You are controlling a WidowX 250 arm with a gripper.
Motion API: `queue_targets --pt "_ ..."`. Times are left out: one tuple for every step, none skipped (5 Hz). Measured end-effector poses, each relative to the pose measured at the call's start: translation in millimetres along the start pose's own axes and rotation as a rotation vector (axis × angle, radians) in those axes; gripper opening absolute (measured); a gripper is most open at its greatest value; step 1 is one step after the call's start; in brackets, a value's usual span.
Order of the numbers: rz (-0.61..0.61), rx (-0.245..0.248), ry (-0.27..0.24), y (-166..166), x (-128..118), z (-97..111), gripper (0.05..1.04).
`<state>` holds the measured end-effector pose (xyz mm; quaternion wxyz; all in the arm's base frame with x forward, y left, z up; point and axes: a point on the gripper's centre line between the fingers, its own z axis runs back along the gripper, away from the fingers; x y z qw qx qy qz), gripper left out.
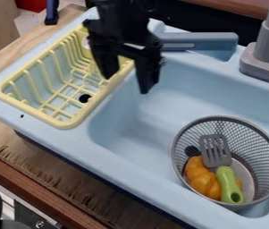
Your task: Move the objet in the basket
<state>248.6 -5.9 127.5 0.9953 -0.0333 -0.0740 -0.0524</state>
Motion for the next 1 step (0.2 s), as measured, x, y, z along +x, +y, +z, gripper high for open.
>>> queue_targets --pt "-0.026 -0.01 -0.035 -14.8 17.2 -0.8 0.997"
